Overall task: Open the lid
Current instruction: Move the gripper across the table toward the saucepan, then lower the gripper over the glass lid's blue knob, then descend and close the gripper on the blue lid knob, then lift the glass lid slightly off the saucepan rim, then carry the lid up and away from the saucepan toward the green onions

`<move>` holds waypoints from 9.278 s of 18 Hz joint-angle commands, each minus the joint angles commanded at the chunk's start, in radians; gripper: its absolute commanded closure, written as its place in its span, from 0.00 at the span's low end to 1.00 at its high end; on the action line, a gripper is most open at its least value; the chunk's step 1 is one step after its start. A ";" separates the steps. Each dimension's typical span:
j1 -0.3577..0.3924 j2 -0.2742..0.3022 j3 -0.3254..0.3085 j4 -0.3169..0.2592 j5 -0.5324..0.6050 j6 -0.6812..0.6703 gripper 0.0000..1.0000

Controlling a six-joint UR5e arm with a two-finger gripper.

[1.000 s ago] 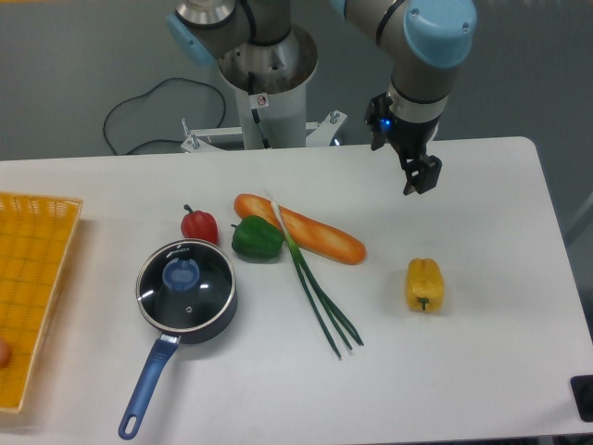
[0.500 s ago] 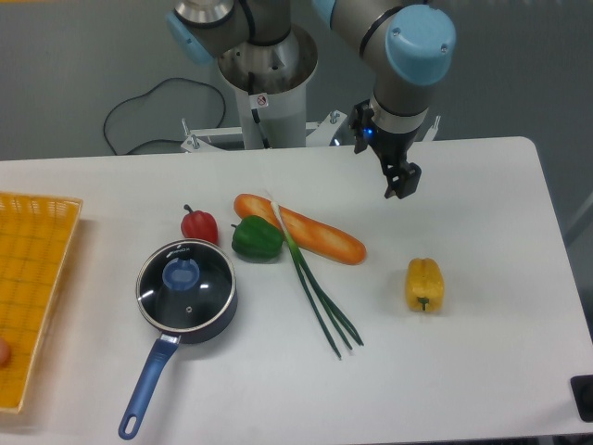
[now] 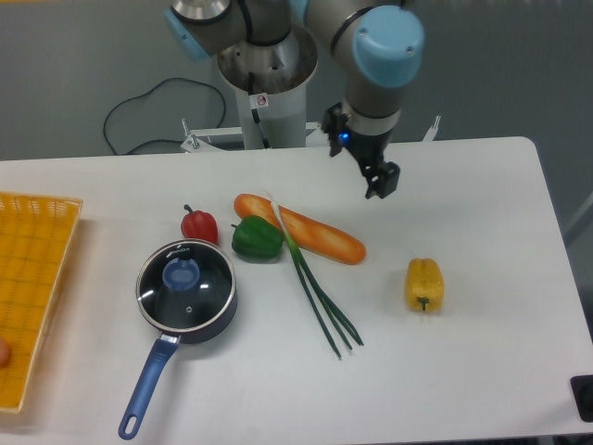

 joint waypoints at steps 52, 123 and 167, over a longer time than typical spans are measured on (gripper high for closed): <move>-0.341 -0.156 0.035 0.252 -0.080 -0.873 0.00; -0.473 -0.295 0.087 0.299 0.001 -1.016 0.30; -0.177 -0.224 0.143 0.245 0.067 -0.221 0.45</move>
